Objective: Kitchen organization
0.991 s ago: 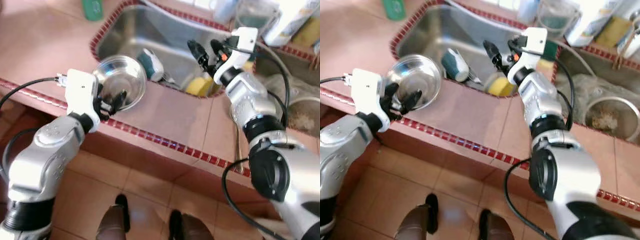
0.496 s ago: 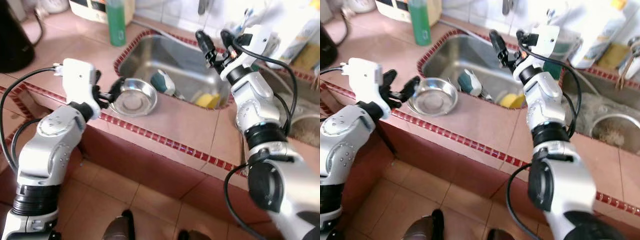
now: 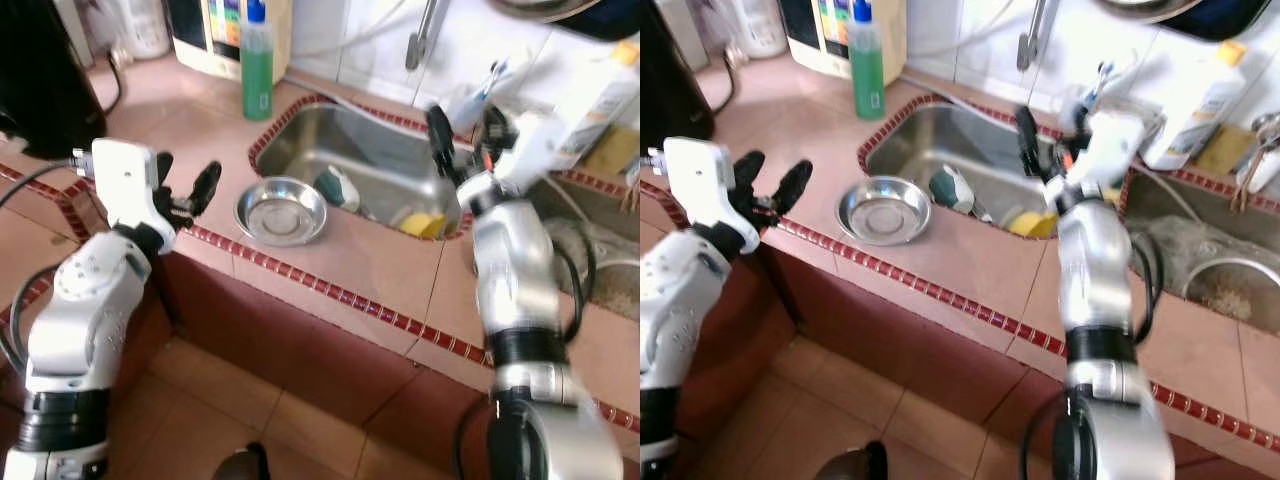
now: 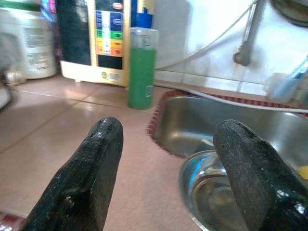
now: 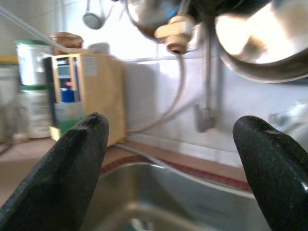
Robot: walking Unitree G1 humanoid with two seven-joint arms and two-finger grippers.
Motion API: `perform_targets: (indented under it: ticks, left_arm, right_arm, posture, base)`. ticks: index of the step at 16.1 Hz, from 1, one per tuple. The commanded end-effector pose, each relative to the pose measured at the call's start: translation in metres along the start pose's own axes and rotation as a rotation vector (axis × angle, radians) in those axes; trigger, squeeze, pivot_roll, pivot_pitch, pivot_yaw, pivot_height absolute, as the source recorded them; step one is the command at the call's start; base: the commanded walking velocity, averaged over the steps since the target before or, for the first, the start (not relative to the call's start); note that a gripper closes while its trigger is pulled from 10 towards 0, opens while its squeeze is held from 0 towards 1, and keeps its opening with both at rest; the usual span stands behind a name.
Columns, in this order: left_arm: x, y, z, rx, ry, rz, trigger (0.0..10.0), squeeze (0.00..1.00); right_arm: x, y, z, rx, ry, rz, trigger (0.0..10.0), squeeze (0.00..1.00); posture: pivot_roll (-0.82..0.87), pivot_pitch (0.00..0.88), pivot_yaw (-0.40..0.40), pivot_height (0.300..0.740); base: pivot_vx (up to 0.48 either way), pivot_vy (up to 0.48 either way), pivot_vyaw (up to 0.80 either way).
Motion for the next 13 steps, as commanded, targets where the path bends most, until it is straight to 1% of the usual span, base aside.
perform_targets:
  ticks: [1, 2, 3, 4, 5, 6, 7, 8, 9, 10, 11, 12, 13]
  left_arm:
    - [-0.007, -0.001, -0.003, -0.003, 0.009, 0.01, 10.0, 0.0]
    - [-0.012, -0.004, -0.005, -0.016, 0.024, 0.012, 10.0, 0.0]
    - [-0.013, -0.005, -0.004, -0.011, 0.028, 0.012, 10.0, 0.0]
    - [-0.024, -0.011, -0.005, -0.027, 0.084, 0.025, 10.0, 0.0]
    - [-0.034, -0.013, -0.005, -0.028, 0.036, 0.044, 10.0, 0.0]
    - [-0.036, -0.014, -0.005, -0.023, 0.079, 0.034, 10.0, 0.0]
    - [-0.041, -0.017, -0.008, -0.033, 0.092, 0.032, 10.0, 0.0]
    - [-0.044, -0.02, -0.009, -0.025, 0.087, 0.022, 10.0, 0.0]
    - [-0.045, -0.022, -0.011, -0.024, 0.079, 0.013, 10.0, 0.0]
    - [-0.052, -0.026, -0.015, -0.031, 0.094, 0.024, 10.0, 0.0]
    - [-0.057, -0.029, -0.016, -0.036, 0.106, 0.034, 10.0, 0.0]
    - [-0.062, -0.031, -0.016, -0.03, 0.091, 0.044, 10.0, 0.0]
    - [-0.066, -0.033, -0.019, -0.04, 0.082, 0.052, 10.0, 0.0]
  right_arm:
    - [0.008, -0.007, 0.0, -0.028, -0.049, -0.027, 10.0, 0.0]
    - [0.007, -0.017, 0.003, -0.048, -0.074, -0.019, 10.0, 0.0]
    - [0.006, -0.019, 0.004, -0.053, -0.086, -0.015, 10.0, 0.0]
    - [-0.001, -0.034, 0.007, -0.07, -0.118, 0.009, 10.0, 0.0]
    - [-0.009, -0.045, 0.007, -0.078, -0.144, 0.035, 10.0, 0.0]
    - [-0.012, -0.05, 0.006, -0.088, -0.157, 0.049, 10.0, 0.0]
    - [-0.018, -0.059, 0.008, -0.085, -0.191, 0.068, 10.0, 0.0]
    - [-0.024, -0.069, 0.01, -0.086, -0.22, 0.087, 10.0, 0.0]
    - [-0.03, -0.076, 0.011, -0.093, -0.212, 0.108, 10.0, 0.0]
    - [-0.037, -0.085, 0.016, -0.083, -0.224, 0.131, 10.0, 0.0]
    - [-0.041, -0.089, 0.018, -0.084, -0.216, 0.145, 10.0, 0.0]
    - [-0.044, -0.093, 0.02, -0.082, -0.235, 0.157, 10.0, 0.0]
    - [-0.047, -0.096, 0.022, -0.086, -0.227, 0.168, 10.0, 0.0]
  posture:
    - [0.04, 0.019, -0.049, 0.74]
    - [0.04, 0.013, -0.045, 0.74]
    - [0.03, 0.007, -0.042, 0.74]
    - [0.02, 0.004, -0.037, 0.74]
    - [0.02, 0.001, -0.038, 0.74]
    - [0.02, 0.0, -0.035, 0.74]
    - [0.01, 0.0, -0.032, 0.74]
    - [0.01, 0.0, -0.03, 0.74]
    - [0.01, 0.0, -0.023, 0.74]
    - [0.0, 0.0, -0.018, 0.74]
    - [0.0, 0.0, -0.016, 0.74]
    - [0.0, 0.0, -0.016, 0.74]
    - [0.0, 0.0, -0.01, 0.74]
  base:
    - [0.0, 0.0, 0.0]
    - [0.0, 0.0, 0.0]
    - [0.0, 0.0, 0.0]
    - [0.0, 0.0, 0.0]
    - [0.0, 0.0, 0.0]
    - [0.0, 0.0, 0.0]
    - [0.0, 0.0, 0.0]
    - [0.0, 0.0, 0.0]
    - [0.0, 0.0, 0.0]
    - [0.0, 0.0, 0.0]
    - [0.0, 0.0, 0.0]
    - [0.0, 0.0, 0.0]
    - [0.0, 0.0, 0.0]
Point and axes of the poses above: a point about 5 cm out from each wrist's last joint towards the gripper, its own y axis pointing out of the wrist towards the gripper, its own x axis along the axis of the wrist's last joint, z = x × y, the point moved 5 cm from there along y, pointing out of the wrist towards the gripper, and after that the axes turned 9 degrees about -y, right-handed, at the moved point
